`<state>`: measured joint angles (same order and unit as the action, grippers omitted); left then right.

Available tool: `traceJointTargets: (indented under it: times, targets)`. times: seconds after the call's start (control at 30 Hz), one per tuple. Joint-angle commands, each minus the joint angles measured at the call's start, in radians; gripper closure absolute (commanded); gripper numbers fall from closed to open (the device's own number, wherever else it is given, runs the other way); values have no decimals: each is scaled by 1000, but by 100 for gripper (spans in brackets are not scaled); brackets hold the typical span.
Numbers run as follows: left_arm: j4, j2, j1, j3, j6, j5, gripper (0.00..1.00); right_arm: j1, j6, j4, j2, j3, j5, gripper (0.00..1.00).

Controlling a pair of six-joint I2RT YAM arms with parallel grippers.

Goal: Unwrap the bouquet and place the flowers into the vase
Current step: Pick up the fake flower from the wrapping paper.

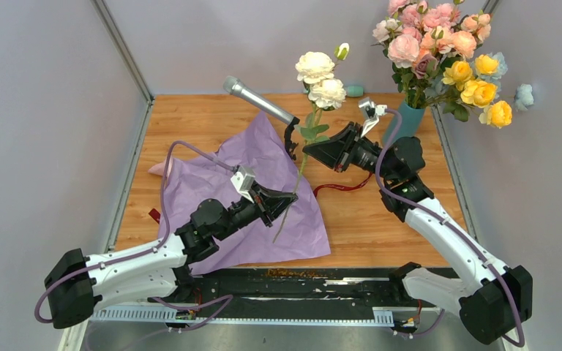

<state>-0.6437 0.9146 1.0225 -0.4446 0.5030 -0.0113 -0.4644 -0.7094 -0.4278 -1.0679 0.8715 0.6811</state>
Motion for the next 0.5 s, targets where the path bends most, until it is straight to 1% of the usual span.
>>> traceJointTargets:
  times: [0.0,0.07,0.1,0.13,0.17,0.2,0.23,0.27,0.3,0.33,0.37,0.4,0.47]
  targets:
    - [10,-28,6,3,-25,71,100,-6,54,-24,29,26,-43,100]
    - [53,-31,7,-11,-29,88,86,-11,109,17,40,38,-60,100]
    - [107,-35,7,-27,-36,108,71,-14,148,54,47,50,-73,100]
    - [137,-38,6,-38,-40,121,61,-19,189,100,55,63,-92,100]
    - [210,-41,6,-63,-55,147,43,-24,240,156,63,81,-114,100]
    - [247,-42,5,-80,-76,160,35,-29,291,213,73,101,-145,100]
    - [331,-40,4,-119,-90,176,21,-34,347,280,82,124,-180,100]
    - [376,-37,0,-138,-120,180,16,-40,403,344,91,145,-222,100]
    - [460,-30,-3,-184,-136,174,10,-44,451,400,98,169,-265,100]
    - [507,-15,-25,-208,-160,145,7,-46,499,460,103,192,-307,100]
    - [594,-8,-43,-259,-171,122,4,-47,539,509,107,213,-374,100]
    - [639,8,-89,-306,-186,68,2,-47,578,559,110,240,-438,100]
    - [788,21,-166,-364,-212,-2,0,-46,649,644,114,294,-577,100]
